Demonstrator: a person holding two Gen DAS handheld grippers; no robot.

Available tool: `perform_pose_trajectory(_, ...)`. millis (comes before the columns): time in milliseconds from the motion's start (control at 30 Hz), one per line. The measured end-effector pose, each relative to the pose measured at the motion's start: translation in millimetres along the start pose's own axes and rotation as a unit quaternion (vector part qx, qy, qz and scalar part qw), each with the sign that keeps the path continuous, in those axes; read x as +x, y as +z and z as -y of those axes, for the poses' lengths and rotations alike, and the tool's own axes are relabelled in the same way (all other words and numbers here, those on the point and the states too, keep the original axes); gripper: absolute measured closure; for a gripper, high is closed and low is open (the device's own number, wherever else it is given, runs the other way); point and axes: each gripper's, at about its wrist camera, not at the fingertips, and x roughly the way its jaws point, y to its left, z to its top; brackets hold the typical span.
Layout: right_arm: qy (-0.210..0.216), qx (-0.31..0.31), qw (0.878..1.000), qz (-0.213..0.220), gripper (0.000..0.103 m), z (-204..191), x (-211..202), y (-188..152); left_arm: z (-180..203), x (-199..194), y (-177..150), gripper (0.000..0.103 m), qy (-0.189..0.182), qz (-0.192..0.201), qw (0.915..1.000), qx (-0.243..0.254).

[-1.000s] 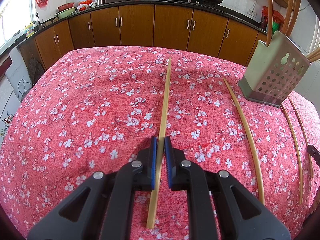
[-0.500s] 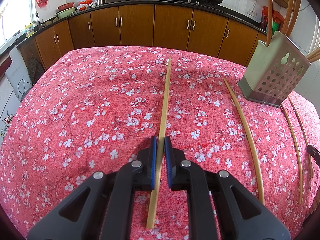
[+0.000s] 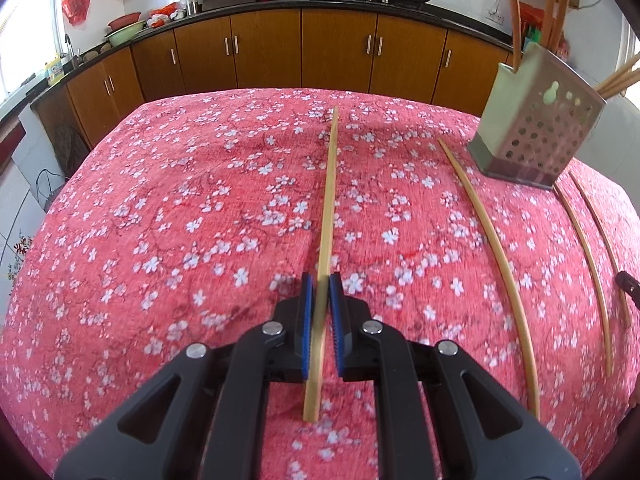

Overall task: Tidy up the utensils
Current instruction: 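Lift both held chopsticks upright over the grey utensil holder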

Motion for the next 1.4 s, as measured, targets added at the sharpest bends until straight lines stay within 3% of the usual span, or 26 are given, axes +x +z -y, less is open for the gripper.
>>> perform_pose_trajectory(167,0.0,0.01,1.0,0.02,0.095,7,-16,4,8,-17,2,0.095,0.01,0.02,0.9994,0.025)
perform_pose_trajectory(433,0.005,0.008,0.99,0.144,0.095,8,-90,44,4,-95,38,0.095,-0.024,0.125,0.9918,0.009)
perform_pose_trajectory(667,0.019,0.007,0.983,0.183,0.095,1,-114,67,5,-133,64,0.095,-0.048,0.172,0.984,-0.002)
perform_pose_trajectory(867,0.073,0.007,0.975,0.21,0.095,-10,-145,87,19,-166,76,0.095,-0.085,0.198,0.9763,0.017)
perform_pose_trajectory(1067,0.148,0.001,0.957,0.25,0.095,-30,-188,112,45,-205,92,0.095,-0.136,0.235,0.9621,0.027)
perform_pose_trajectory(1167,0.167,-0.004,0.946,0.279,0.096,-40,-206,123,63,-223,107,0.095,-0.15,0.273,0.9501,0.019)
perform_pose_trajectory(1400,0.146,-0.027,0.934,0.324,0.095,-72,-205,153,93,-237,148,0.095,-0.158,0.341,0.9264,-0.017)
